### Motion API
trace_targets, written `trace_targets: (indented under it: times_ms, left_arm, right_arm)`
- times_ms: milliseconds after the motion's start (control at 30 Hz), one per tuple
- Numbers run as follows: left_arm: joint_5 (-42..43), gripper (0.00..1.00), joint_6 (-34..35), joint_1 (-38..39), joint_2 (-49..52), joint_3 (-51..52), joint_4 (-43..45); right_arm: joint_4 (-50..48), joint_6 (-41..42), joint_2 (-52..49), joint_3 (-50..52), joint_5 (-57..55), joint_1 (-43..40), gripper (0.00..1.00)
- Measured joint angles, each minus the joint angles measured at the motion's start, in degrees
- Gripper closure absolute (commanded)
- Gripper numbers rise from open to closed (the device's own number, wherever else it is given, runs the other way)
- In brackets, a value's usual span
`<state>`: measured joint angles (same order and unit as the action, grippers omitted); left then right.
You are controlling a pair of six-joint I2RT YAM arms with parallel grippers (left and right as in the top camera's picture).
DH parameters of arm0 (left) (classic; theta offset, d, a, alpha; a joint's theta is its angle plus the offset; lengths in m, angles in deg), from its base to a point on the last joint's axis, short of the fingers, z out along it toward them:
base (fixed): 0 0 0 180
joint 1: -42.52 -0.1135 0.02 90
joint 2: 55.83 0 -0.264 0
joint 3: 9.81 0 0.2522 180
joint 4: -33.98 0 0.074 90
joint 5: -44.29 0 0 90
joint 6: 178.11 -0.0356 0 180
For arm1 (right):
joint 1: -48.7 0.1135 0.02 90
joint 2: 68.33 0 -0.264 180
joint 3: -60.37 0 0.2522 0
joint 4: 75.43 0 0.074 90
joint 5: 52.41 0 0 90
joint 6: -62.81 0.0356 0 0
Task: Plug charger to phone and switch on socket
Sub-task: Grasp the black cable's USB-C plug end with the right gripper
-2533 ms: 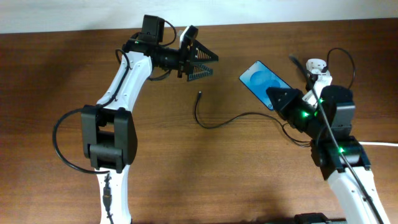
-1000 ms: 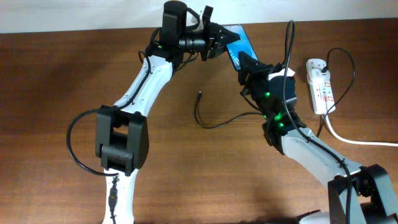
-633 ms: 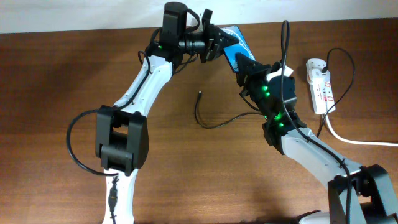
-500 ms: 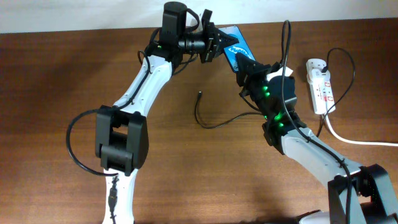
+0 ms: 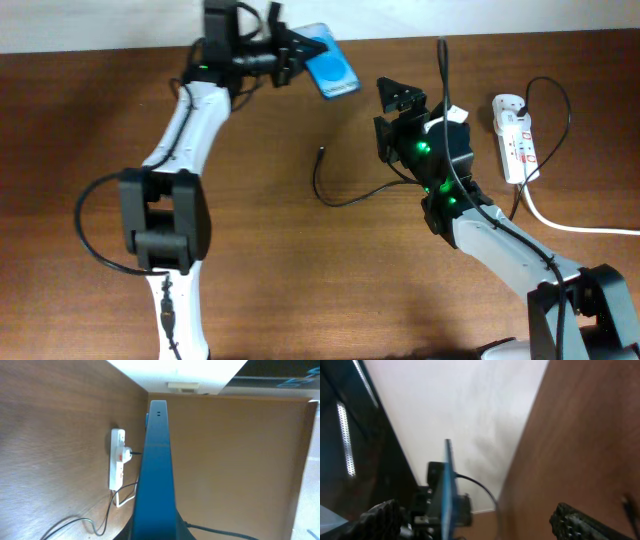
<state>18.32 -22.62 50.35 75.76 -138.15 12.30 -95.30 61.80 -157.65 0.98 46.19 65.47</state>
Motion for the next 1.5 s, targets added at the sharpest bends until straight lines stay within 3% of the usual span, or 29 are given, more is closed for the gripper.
trace_targets:
  times_ms: [167, 300, 367, 400, 467, 533, 567, 600, 733, 833, 1000, 1067, 1133, 1233, 1500]
  left_arm:
    - [11.28, 1.00, -7.82, -10.23, 0.02, 0.00, -5.20]
    - [17.18, 1.00, -17.62, -12.68, 0.02, -0.07, -13.77]
    - [18.80, 1.00, -24.61, -12.46, 0.02, -0.17, -21.18]
    - [19.17, 1.00, -28.74, -12.31, 0.02, -0.22, -25.09]
    - [19.47, 1.00, -32.81, -12.31, 0.02, -0.24, -27.36]
    - [19.37, 1.00, -34.53, -12.31, 0.02, -0.22, -27.63]
    - [19.17, 1.00, -34.88, -12.37, 0.02, -0.22, -27.65]
    - [19.08, 1.00, -34.97, -12.59, 0.02, -0.22, -27.67]
    - [18.88, 1.00, -34.58, -16.15, 0.02, -0.22, -27.69]
    - [18.53, 1.00, -34.32, -19.12, 0.02, -0.22, -27.76]
    - [18.47, 1.00, -33.11, -19.65, 0.04, -0.22, -27.89]
    - [18.49, 1.00, -32.96, -19.65, 0.04, -0.22, -28.63]
    - [18.47, 1.00, -32.92, -19.65, 0.04, -0.22, -29.20]
    - [18.21, 1.00, -32.92, -19.65, 0.04, -0.22, -29.20]
    - [16.20, 1.00, -32.92, -19.45, 0.04, -0.22, -29.31]
  right_arm:
    - [26.91, -19.10, 0.11, -0.42, 11.91, -0.26, 0.02]
    - [27.96, -32.35, 0.11, -0.39, 23.02, -1.27, 0.02]
    - [42.40, -39.82, 0.09, -4.02, 26.25, -1.31, 0.02]
    - [44.35, -41.79, 0.09, -5.31, 26.51, -1.31, 0.02]
    - [60.61, -48.00, -0.15, -13.92, 23.76, -1.31, 0.00]
    - [71.60, -54.34, -0.28, -22.91, 18.71, -1.31, 0.18]
    - [74.73, -56.33, -0.26, -25.86, 16.17, -1.31, 0.20]
    - [75.93, -57.37, -0.22, -27.50, 14.99, -1.31, 0.26]
    - [76.37, -59.21, -2.16, -32.96, 12.79, -0.63, 0.30]
    - [79.43, -59.23, -13.77, -43.85, 8.61, 6.29, 0.33]
    - [76.48, -58.34, -26.75, -49.33, 6.67, 10.67, 0.37]
    - [75.95, -57.55, -29.46, -49.31, 6.36, 10.71, 0.59]
    - [73.88, -56.00, -30.29, -49.31, 5.57, 10.71, 0.59]
    - [73.40, -53.27, -32.54, -49.31, 5.33, 10.71, 0.47]
    - [70.38, -52.76, -37.42, -49.31, 5.07, 10.71, 0.48]
